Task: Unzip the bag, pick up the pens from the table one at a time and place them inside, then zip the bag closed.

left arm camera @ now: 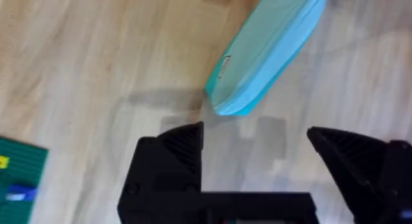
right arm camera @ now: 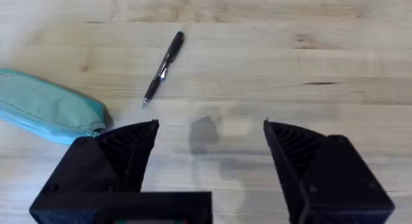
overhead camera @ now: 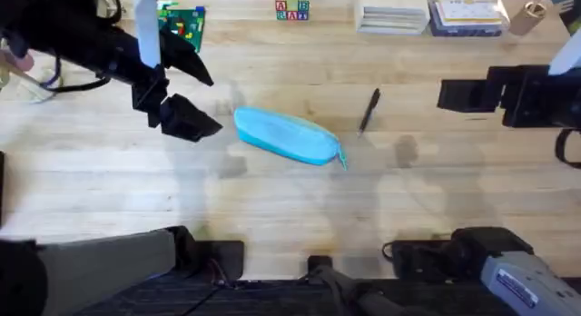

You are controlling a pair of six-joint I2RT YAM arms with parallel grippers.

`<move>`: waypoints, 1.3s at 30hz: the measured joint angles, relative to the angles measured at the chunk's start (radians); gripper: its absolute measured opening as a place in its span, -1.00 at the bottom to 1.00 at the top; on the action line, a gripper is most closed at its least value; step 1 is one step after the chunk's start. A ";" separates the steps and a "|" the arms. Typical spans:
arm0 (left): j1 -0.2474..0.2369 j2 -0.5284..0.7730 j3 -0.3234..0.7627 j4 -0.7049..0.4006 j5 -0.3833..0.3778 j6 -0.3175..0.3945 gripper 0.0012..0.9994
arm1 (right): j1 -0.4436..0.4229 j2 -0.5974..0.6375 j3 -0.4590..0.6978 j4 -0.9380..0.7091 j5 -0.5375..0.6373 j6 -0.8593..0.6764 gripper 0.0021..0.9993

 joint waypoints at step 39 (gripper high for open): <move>0.000 0.264 0.012 0.006 0.188 0.638 0.99 | 0.000 0.000 0.000 0.000 0.000 0.000 1.00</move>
